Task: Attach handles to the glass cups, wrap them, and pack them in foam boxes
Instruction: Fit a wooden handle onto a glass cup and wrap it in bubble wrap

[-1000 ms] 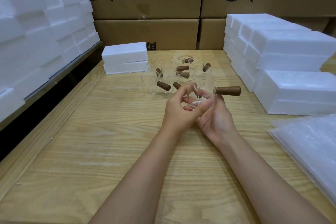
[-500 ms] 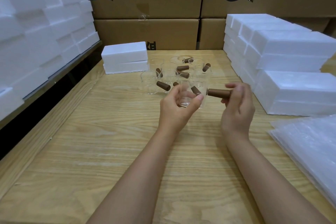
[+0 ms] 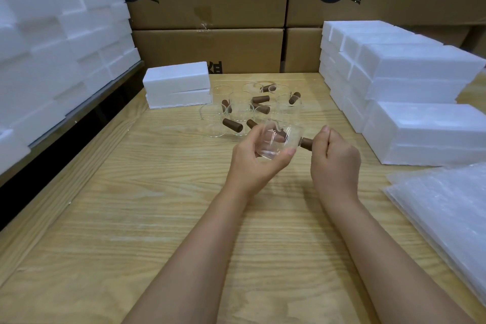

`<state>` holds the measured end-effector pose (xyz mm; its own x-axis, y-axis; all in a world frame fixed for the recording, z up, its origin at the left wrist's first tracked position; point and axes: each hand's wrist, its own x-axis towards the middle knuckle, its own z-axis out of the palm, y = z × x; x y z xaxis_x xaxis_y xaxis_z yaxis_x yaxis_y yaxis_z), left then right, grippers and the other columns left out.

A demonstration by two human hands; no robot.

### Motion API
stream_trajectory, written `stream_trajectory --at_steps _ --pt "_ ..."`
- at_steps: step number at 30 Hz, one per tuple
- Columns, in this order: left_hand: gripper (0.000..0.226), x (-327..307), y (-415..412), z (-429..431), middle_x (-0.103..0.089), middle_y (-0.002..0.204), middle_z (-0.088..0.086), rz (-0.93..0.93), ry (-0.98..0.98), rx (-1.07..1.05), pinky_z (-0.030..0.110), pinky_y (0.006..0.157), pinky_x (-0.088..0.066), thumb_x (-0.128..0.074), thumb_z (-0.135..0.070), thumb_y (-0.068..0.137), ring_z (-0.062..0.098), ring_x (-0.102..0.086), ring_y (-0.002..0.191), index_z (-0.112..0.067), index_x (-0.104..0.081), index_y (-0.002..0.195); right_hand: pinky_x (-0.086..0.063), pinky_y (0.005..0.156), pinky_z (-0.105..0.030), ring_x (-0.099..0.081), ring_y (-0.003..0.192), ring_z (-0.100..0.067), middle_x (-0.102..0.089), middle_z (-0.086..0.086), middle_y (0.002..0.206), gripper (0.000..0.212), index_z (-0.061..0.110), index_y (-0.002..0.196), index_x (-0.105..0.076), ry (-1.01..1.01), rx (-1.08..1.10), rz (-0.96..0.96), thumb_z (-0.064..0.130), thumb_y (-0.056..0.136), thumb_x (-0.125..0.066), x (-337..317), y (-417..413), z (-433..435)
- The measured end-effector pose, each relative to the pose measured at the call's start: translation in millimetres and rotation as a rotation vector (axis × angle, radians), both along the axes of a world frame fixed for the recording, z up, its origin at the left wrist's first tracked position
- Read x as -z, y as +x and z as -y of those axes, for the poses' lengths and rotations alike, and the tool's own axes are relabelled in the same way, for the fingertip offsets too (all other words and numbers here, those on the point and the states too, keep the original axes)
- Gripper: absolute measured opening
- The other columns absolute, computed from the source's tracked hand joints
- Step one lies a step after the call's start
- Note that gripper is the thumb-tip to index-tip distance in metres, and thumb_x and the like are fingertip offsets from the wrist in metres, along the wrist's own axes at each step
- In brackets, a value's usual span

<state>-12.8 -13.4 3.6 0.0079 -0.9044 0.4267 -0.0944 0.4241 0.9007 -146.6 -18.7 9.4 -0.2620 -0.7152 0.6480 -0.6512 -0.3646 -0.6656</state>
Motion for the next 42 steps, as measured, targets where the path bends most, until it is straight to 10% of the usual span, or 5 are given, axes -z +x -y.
stream_trajectory --at_steps 7,16,21,31,42 --pt "0.068 5.1 -1.0 3.0 -0.061 0.118 0.01 0.057 -0.07 0.073 0.035 0.093 -0.052 -0.078 -0.015 0.07 0.019 -0.064 0.104 -0.013 -0.046 0.129 -0.03 0.048 -0.026 -0.039 0.044 -0.014 -0.06 0.017 0.046 0.047 0.013 0.055 -0.045 0.367 -0.115 0.486 0.028 0.099 -0.034 1.3 -6.3 11.5" --pt "0.047 -3.8 -2.1 5.1 -0.063 0.106 0.021 -0.296 0.274 0.225 0.023 0.055 -0.05 -0.063 -0.02 0.074 0.026 -0.063 0.081 -0.007 -0.056 0.118 -0.042 0.052 -0.037 -0.058 0.052 -0.027 -0.061 -0.009 0.057 0.029 0.007 0.069 -0.05 -0.114 -0.071 0.125 0.022 0.094 -0.049 -5.6 7.4 -9.4" --pt "0.058 -3.3 4.1 9.4 -0.064 0.077 0.011 -0.306 0.474 0.284 0.021 0.042 -0.037 -0.056 -0.04 0.074 0.019 -0.06 0.05 -0.006 -0.056 0.121 -0.034 0.051 -0.008 -0.038 0.052 -0.003 -0.052 0.002 0.059 0.02 -0.003 0.077 -0.056 -0.346 -0.144 -0.125 0.011 0.084 -0.068 -8.5 20.1 -17.8" --pt "0.042 -6.2 18.3 19.3 -0.061 0.061 0.01 -0.337 0.63 0.354 0.012 0.035 -0.02 -0.049 -0.05 0.068 0.015 -0.038 0.033 -0.014 -0.06 0.087 -0.054 0.059 -0.036 -0.059 0.071 -0.007 -0.062 0.012 0.086 0.017 0.005 0.107 -0.06 -0.131 -0.604 -0.008 0.009 0.091 -0.057 -10.8 19.0 -21.7" --pt "0.043 -2.9 16.6 14.7 -0.062 0.078 0.007 -0.362 0.52 0.388 0.02 0.043 -0.026 -0.05 -0.045 0.08 0.016 -0.041 0.054 -0.014 -0.052 0.108 -0.036 0.061 -0.008 -0.05 0.063 0.0 -0.053 0.02 0.072 0.009 0.041 0.095 -0.048 -0.043 -0.659 0.055 0.038 0.092 -0.039 -12.0 21.3 -24.0"
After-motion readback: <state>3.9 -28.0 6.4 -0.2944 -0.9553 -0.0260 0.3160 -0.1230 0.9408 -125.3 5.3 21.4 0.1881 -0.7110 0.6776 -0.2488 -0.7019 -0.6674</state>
